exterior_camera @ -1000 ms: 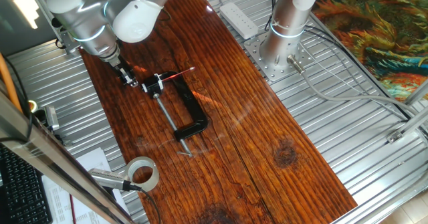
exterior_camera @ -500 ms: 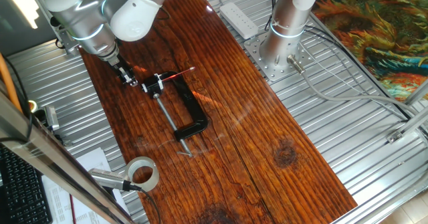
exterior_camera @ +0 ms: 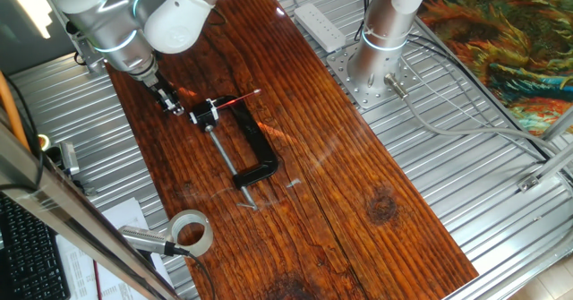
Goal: Sharpen the pencil with a pencil sharpener
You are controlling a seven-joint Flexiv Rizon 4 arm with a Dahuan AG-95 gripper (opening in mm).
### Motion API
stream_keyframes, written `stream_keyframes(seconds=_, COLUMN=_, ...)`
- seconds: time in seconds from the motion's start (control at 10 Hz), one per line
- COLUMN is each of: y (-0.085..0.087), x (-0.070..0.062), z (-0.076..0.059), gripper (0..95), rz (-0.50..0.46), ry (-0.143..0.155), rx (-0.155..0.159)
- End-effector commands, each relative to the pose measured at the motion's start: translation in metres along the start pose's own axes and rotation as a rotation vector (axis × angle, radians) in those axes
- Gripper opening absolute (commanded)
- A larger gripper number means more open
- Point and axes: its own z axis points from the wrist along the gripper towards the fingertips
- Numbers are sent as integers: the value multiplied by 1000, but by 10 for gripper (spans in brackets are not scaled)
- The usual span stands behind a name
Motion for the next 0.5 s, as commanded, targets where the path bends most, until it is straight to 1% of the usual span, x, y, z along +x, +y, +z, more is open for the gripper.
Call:
stream_keyframes(seconds=0.1, y=0, x=-1, z=-2, gripper=0, rz=3, ry=-2, rx=-6)
stream_keyframes(seconds=0.2, y=0, x=-1, z=-2, gripper=0, rz=3, ry=-2, rx=-7)
stream_keyframes(seconds=0.3, y=1, x=-2, z=-3, gripper=0, rz=10, ry=-2, rx=-17)
stream_keyframes(seconds=0.5, y=3, x=-3, z=-4, gripper=0, rz=14, ry=-2, rx=-18)
